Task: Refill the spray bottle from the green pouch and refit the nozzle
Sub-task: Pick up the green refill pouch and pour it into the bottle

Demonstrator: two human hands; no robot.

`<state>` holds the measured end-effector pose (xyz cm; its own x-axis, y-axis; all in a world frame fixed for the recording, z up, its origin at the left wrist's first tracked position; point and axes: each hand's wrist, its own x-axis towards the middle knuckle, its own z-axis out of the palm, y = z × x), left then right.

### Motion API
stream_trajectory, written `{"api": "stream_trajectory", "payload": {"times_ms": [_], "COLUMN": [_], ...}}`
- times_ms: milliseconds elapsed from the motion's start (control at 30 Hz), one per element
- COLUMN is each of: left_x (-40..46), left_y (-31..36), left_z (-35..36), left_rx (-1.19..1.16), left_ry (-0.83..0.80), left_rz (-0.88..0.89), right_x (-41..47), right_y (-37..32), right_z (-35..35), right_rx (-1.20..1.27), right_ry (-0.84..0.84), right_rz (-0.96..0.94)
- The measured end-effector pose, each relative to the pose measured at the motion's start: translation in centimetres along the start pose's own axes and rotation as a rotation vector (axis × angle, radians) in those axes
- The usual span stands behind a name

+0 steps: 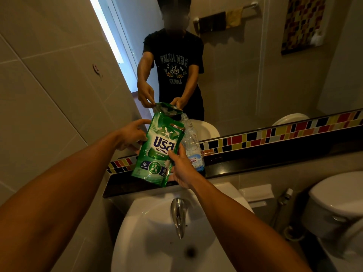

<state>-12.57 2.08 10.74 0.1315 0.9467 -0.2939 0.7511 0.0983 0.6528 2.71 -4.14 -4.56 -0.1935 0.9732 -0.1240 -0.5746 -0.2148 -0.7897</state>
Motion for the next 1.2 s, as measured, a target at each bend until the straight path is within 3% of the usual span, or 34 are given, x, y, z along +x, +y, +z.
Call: {"api": "stream_trajectory", "payload": {"times_ms": [1200], "left_x": [-0.19], "left_y": [0.6], "left_z": [-0.82], "left_rx": [0.05], "left_ry": [-0.011], "left_rz": [-0.02], "right_x": [0.1], "right_y": [0.14], "right_z": [0.58], "right_rx": [0.016], "right_ry": [-0.021], "right_rz": [0.019]}}
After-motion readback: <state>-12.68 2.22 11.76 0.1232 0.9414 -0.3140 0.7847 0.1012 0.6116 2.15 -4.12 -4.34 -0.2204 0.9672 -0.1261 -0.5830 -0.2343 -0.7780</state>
